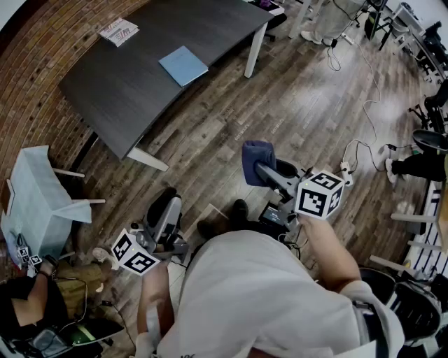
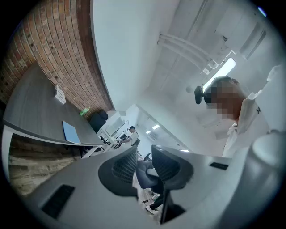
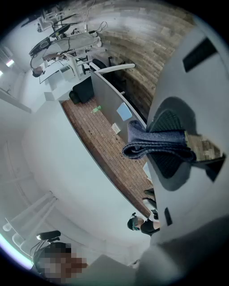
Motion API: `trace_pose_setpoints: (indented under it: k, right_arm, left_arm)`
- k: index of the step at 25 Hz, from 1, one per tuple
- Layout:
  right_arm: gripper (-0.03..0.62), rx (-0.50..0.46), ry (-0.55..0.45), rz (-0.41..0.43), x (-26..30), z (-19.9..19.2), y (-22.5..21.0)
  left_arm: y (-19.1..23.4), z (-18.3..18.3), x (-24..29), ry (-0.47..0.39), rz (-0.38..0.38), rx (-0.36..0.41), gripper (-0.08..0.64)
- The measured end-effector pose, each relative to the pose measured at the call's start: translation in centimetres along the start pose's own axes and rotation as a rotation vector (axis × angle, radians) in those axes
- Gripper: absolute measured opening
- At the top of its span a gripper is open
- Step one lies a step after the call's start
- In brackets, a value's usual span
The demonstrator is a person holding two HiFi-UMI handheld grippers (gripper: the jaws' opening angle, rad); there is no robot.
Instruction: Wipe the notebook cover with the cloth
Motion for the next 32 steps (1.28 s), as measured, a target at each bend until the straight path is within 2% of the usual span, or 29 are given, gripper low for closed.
trace_pose_setpoints:
  k: [14,24,27,32]
  right_arm:
    - [0.107,0.002,-0.002,0.009,-0.1,0.9,-1.5]
    - [0.107,0.014,0.013,0.006,-0.1,1.5,-3.0]
    - [0.109,0.013,0.027,0.014,-0.2,1.9,-3.8]
    - [0.109,0.016,0.047,0.03,-0.6,2.8,-5.5]
  left_arm:
    - [-0.3,-0.2,1.8,0.004,0.012,0.013,0.107]
    - [-0.1,-0.6,3.3,0.018,0.016,0.005,0.084]
    - [0.1,-1.1,3.9,0.024,0.035,0.001,0.084]
    - [0.8,-2.2,5.5,0.032,0.109,0.01,0.083]
Point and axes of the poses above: the fingertips, and each gripper's own axes: x forward along the fingers, y to its left, z out of its top, the point moved 3 cm from there along -x, backward along the fingers, and after that the axes turned 15 degrees about z, right-handed, at the moved point
